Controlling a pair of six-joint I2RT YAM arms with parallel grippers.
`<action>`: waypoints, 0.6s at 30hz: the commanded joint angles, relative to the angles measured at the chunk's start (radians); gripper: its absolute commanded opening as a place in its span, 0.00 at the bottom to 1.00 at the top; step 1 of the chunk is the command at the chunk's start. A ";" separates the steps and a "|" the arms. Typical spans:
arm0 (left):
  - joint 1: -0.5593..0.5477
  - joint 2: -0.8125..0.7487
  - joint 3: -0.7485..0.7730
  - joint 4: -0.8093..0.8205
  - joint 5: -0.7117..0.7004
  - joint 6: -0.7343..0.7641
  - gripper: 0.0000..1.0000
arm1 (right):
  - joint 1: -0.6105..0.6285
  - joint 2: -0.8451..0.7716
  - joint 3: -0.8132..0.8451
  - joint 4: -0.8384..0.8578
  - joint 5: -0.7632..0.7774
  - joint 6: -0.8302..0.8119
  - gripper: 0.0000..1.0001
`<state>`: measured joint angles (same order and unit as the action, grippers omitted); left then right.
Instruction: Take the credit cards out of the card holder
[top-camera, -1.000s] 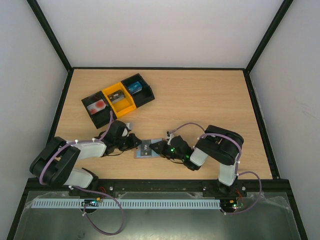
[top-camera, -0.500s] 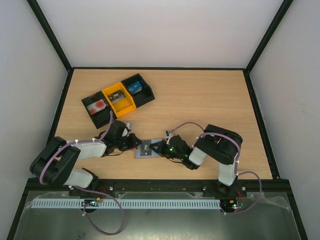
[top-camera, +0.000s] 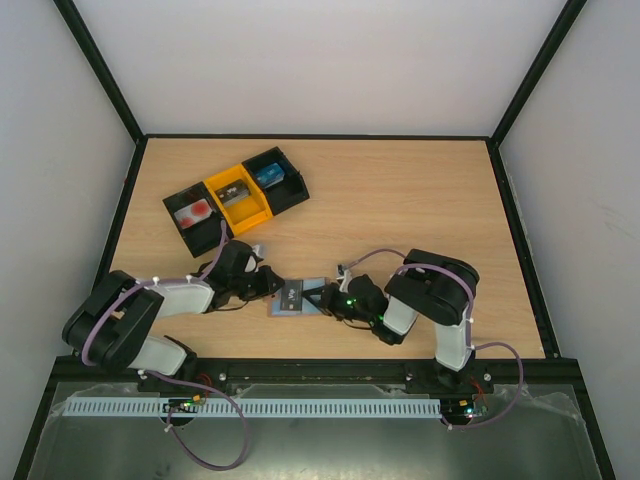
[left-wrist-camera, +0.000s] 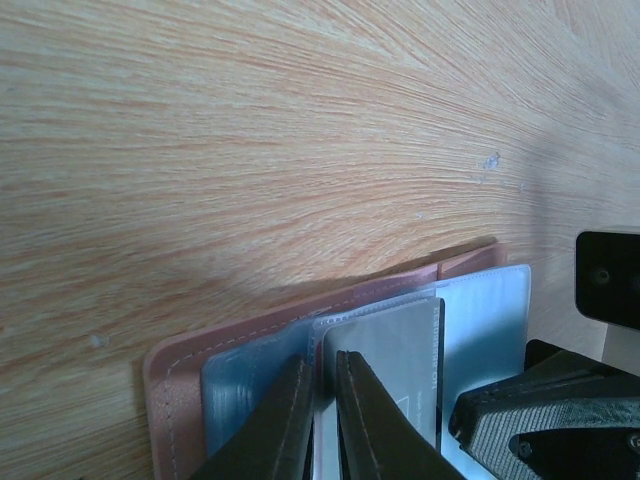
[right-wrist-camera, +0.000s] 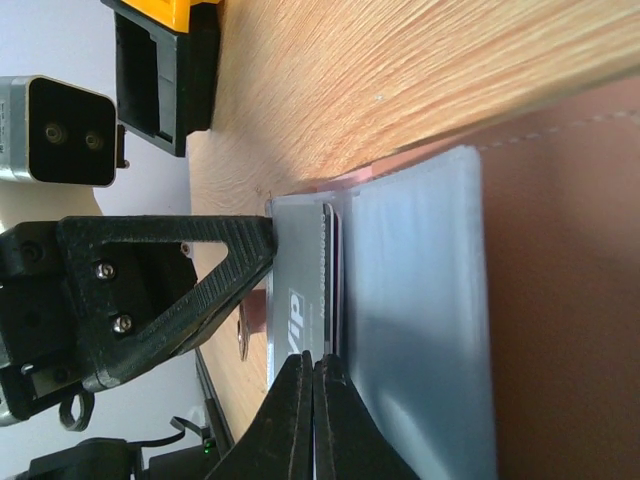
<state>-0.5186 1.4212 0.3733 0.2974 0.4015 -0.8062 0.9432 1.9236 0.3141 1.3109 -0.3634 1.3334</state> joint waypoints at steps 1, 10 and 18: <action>-0.001 0.055 -0.020 -0.103 -0.060 0.012 0.10 | -0.014 0.024 -0.043 0.082 -0.003 0.022 0.02; -0.003 0.052 -0.026 -0.082 -0.041 0.004 0.10 | -0.016 0.028 -0.059 0.098 -0.001 0.021 0.02; -0.003 0.050 -0.025 -0.083 -0.041 -0.003 0.08 | -0.016 0.039 0.003 -0.002 0.003 0.009 0.16</action>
<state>-0.5186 1.4334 0.3748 0.3191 0.4034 -0.8120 0.9295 1.9404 0.2890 1.3762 -0.3725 1.3575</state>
